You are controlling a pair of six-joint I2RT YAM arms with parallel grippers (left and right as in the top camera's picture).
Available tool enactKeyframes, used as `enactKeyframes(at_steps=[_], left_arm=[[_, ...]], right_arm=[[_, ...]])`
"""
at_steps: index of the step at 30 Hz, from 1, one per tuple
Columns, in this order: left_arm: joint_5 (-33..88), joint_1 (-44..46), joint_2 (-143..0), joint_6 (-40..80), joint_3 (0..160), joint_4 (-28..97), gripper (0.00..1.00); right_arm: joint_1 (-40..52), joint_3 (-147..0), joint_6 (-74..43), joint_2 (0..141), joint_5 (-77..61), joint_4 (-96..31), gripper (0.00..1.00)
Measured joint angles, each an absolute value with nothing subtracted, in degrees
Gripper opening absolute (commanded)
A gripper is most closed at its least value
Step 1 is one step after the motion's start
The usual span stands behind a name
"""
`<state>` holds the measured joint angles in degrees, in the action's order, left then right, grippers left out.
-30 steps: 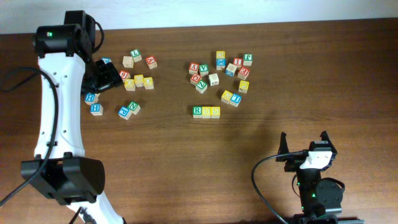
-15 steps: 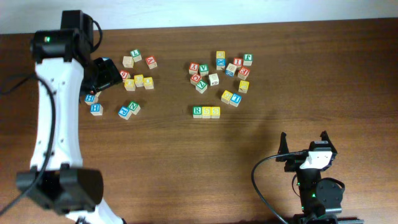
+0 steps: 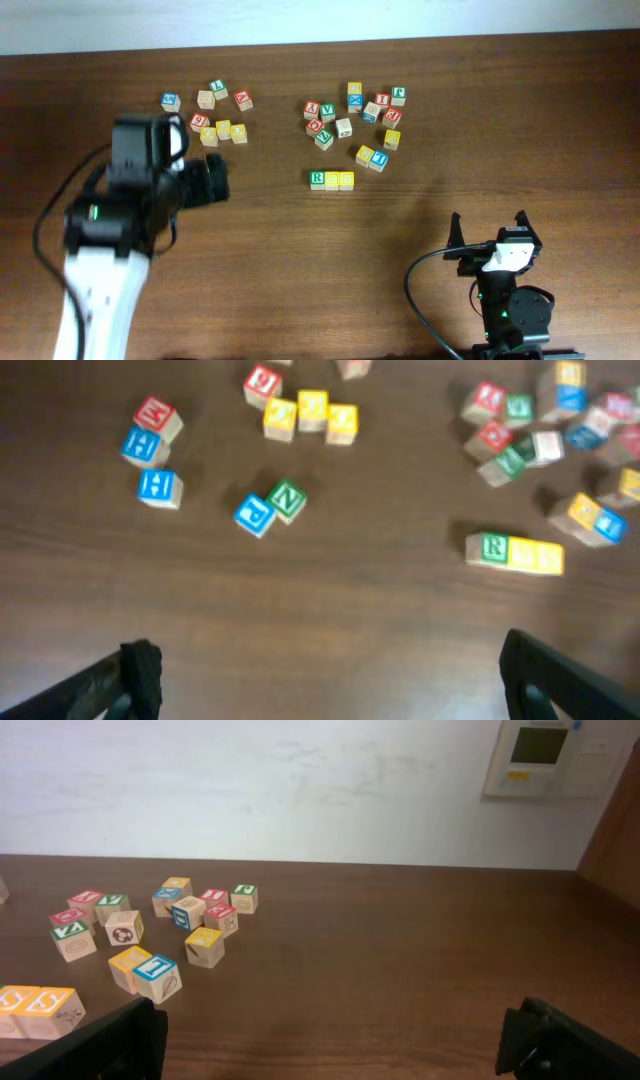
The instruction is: Spell out RSS
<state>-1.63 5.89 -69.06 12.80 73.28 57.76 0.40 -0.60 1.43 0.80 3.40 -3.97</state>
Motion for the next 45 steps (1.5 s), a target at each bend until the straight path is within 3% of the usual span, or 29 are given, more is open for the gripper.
enactKeyframes(at_steps=[6, 12, 16, 31, 37, 45], left_arm=[[1.17, 5.89, -49.98, 12.78, 62.81, 58.61, 0.99], [4.08, 5.89, -36.58, 12.80, 62.11, 68.14, 0.99], [5.87, 5.89, -34.85, 12.80, 61.30, 75.07, 0.99], [9.43, 2.85, -28.36, 11.75, 57.52, 75.20, 0.99], [9.21, 2.85, -22.02, 9.34, 52.51, 65.87, 0.99], [9.21, 2.81, -12.99, 8.56, 37.06, 42.65, 0.99]], right_arm=[[0.40, -0.60, 1.45, 0.80, 3.20, -3.99, 0.98], [0.40, -0.60, 1.45, 0.78, 3.18, -4.01, 0.98], [0.40, -0.60, 1.43, 0.78, 3.20, -3.99, 0.98], [0.40, -0.60, 1.48, 0.78, 3.18, -3.99, 0.98], [0.40, -0.60, 1.43, 0.78, 3.18, -4.01, 0.98], [0.40, -0.60, 1.48, 0.78, 3.18, -4.01, 0.98]])
